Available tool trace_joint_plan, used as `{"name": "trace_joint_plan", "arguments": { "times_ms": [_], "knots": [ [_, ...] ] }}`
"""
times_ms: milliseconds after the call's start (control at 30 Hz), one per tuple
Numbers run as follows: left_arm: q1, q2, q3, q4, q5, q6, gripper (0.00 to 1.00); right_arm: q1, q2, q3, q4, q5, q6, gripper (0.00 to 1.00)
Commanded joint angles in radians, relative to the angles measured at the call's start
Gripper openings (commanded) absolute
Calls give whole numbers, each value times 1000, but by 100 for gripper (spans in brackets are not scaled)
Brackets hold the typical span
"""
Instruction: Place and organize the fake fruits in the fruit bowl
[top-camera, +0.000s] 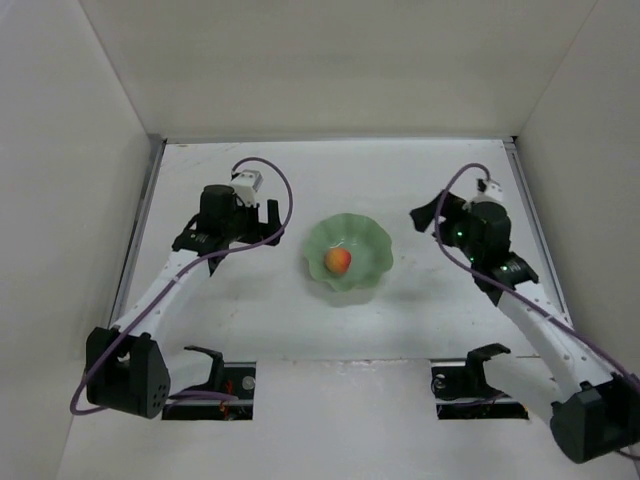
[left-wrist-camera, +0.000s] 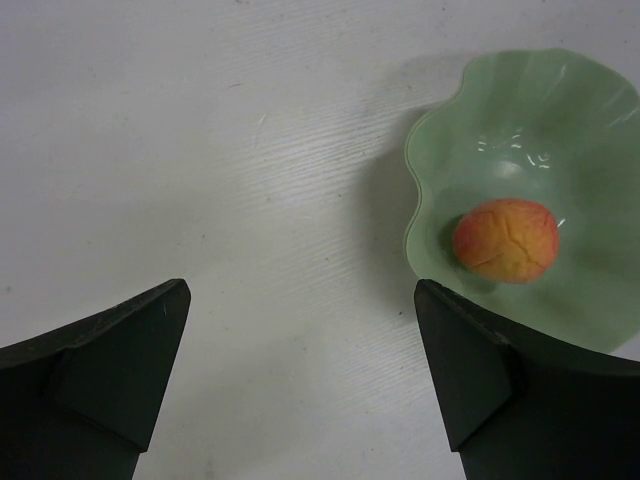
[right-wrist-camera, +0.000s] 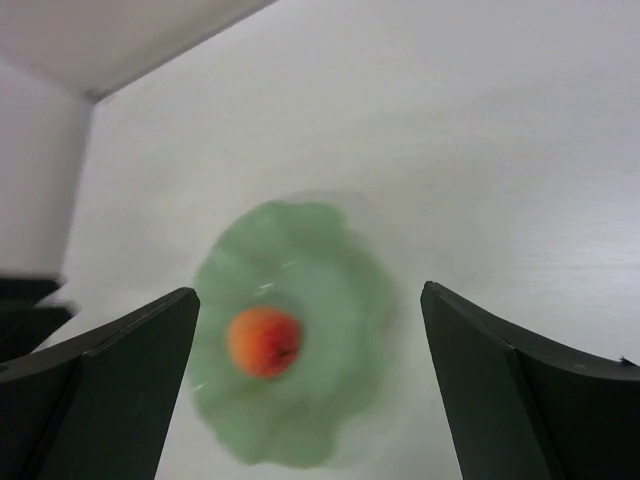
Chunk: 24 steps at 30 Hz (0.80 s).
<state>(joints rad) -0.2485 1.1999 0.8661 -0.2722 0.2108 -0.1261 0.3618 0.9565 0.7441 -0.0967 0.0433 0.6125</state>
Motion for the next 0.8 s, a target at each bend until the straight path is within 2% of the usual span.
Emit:
{"name": "trace_joint_plan", "arguments": {
  "times_ms": [0,100,200,300,367,533,767],
  "knots": [
    [33,-57,-32,41,-7,9,100,-248,-28,-57,-167,-34,34,100],
    [87,-85,-62,47,-19,2,100,-440,-12,-19,-279,-121,-77,100],
    [149,-132,-108,68,-45,16,100,-523,16,60,-391,-126,-155,100],
    [206,-190,-130,30,-59,29,100,-536,4,81,-417,-76,-174,100],
    [243,-246,-125,-69,-97,46,100,-533,-10,81,-417,-50,-166,100],
    [280,-335,-144,-157,-165,117,100,-565,-12,70,-416,-51,-151,100],
    [285,-316,-130,-162,-163,71,100,-584,-12,77,-402,-56,-145,100]
  ]
}}
